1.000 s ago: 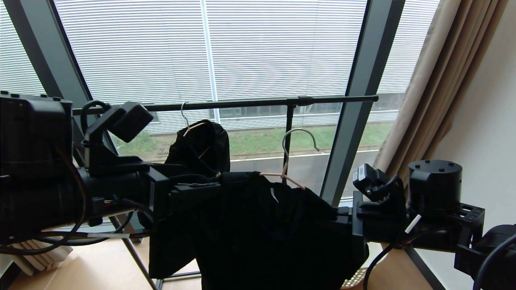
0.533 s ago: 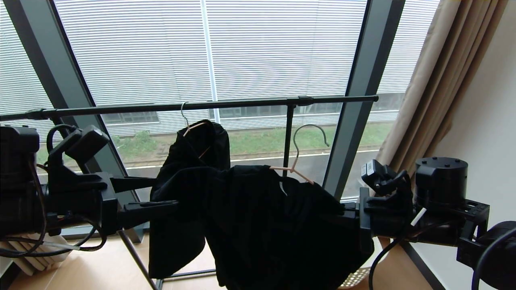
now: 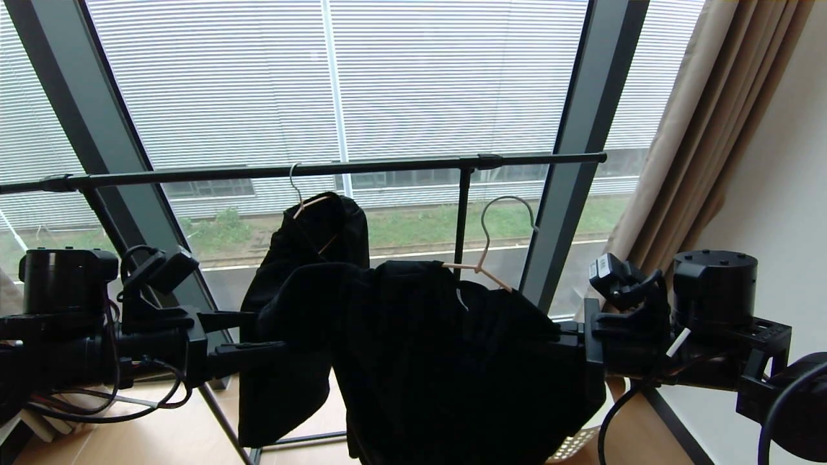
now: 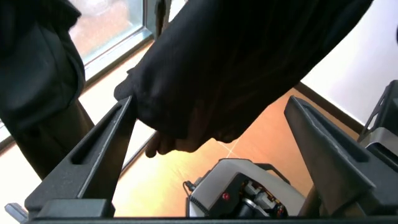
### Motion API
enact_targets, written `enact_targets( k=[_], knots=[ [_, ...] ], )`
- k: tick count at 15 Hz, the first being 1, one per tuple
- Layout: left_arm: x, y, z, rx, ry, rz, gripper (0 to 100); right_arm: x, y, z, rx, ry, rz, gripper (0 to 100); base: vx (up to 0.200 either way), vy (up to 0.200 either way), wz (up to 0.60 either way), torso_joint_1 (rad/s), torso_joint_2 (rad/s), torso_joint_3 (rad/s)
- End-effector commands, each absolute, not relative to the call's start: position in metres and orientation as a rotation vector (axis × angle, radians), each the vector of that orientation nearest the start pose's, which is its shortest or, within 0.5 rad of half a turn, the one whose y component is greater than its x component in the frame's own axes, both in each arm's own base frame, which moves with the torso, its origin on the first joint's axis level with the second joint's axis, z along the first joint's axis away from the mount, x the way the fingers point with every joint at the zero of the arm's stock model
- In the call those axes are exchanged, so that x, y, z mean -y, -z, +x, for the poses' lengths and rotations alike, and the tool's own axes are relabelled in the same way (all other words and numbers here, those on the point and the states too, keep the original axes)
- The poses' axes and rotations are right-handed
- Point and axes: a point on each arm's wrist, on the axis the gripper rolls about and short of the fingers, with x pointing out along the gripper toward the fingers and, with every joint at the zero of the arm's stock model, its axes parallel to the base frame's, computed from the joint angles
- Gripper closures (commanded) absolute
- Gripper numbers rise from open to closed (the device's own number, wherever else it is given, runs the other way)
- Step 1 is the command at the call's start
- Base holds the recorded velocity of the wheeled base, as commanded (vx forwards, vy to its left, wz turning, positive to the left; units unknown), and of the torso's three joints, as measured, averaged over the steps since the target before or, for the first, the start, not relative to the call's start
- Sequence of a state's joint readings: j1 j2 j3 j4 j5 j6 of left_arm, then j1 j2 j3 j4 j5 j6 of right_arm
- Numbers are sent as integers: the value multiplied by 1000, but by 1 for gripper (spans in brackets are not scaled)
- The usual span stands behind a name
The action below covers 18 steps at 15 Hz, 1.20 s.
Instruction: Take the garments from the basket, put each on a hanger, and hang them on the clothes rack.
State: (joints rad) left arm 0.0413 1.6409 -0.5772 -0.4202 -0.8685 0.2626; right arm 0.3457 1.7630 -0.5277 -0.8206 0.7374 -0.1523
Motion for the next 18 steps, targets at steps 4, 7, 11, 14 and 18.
enact_targets(
  k=[4, 7, 11, 14, 18],
  knots=[
    [7, -121, 268, -503, 863, -71, 0, -106, -111, 249, -329, -1145, -92, 100, 0, 0, 0, 0, 0, 0],
    [6, -121, 269, -501, 862, -73, 0, -105, -112, 247, -311, -1166, -106, 100, 0, 0, 0, 0, 0, 0],
    [7, -118, 269, -515, 863, -82, 0, -105, -112, 247, -310, -1163, -106, 100, 0, 0, 0, 0, 0, 0],
    [6, -118, 268, -515, 860, -83, 100, -103, -112, 248, -310, -1159, -105, 100, 0, 0, 0, 0, 0, 0],
    [5, -118, 267, -515, 857, -83, 100, -98, -112, 251, -307, -1169, -91, 100, 0, 0, 0, 0, 0, 0]
  ],
)
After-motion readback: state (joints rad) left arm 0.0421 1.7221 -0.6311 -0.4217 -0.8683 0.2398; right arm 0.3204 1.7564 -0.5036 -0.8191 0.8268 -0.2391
